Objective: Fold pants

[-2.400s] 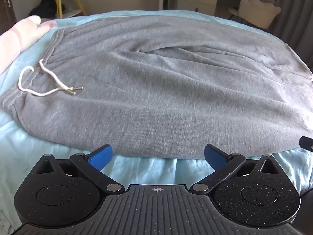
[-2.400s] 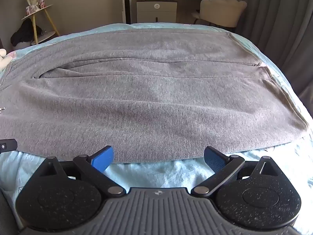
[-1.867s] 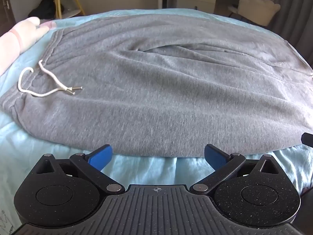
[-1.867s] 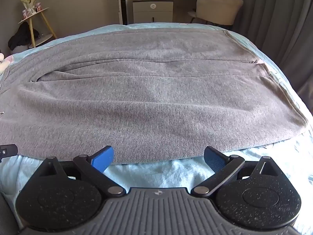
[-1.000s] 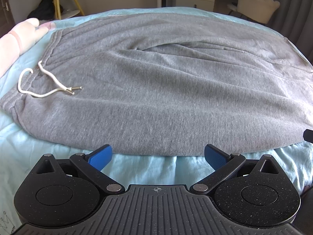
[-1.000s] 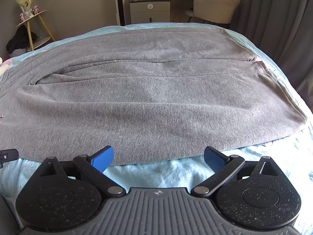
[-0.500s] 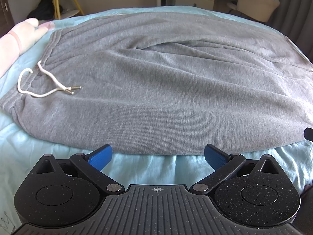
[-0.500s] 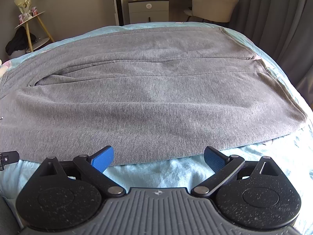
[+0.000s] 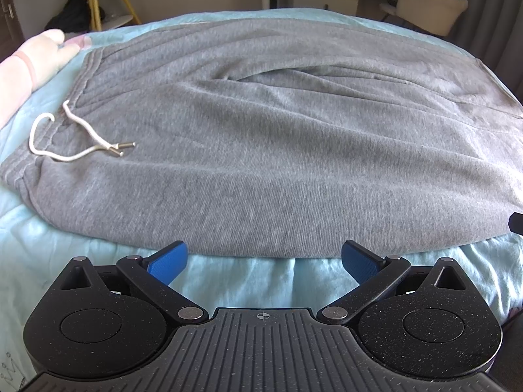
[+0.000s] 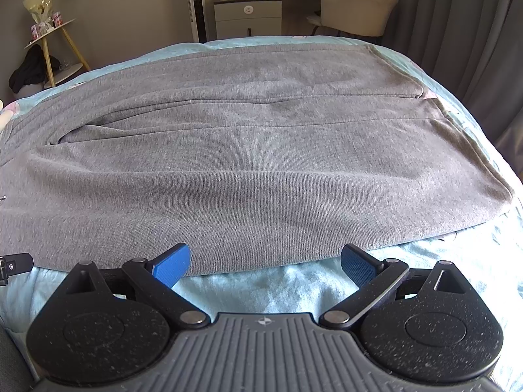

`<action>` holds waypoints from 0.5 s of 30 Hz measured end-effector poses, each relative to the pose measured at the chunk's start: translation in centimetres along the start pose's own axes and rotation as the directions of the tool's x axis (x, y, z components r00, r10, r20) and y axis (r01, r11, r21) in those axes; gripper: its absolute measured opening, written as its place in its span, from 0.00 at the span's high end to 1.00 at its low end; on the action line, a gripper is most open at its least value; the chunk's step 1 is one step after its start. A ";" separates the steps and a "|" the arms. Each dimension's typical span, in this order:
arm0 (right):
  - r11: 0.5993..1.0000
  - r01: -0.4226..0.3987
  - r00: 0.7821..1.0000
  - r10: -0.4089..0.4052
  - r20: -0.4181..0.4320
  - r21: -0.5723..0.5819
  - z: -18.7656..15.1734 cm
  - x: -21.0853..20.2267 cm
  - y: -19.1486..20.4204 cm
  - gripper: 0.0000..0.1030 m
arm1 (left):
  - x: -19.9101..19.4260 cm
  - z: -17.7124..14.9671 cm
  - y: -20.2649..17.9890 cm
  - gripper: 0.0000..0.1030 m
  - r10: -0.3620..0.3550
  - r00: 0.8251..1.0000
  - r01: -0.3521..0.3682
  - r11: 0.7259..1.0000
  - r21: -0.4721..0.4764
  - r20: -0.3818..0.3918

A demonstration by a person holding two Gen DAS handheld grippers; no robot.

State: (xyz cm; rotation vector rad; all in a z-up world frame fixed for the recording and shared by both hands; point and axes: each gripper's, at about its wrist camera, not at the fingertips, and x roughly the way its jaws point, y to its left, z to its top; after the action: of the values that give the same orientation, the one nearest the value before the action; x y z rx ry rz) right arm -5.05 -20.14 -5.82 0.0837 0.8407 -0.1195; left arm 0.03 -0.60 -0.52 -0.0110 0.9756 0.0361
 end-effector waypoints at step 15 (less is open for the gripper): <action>1.000 -0.007 1.000 0.007 -0.001 0.007 -0.1 0.0 -0.1 0.04 | 0.1 0.1 -0.2 0.00 0.006 1.000 -0.006 1.000 0.006 -0.009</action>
State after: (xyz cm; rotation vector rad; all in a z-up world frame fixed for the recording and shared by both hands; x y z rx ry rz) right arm -5.08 -20.20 -5.89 0.0928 0.8413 -0.1160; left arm 0.12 -0.75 -0.56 -0.0026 0.9843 0.0383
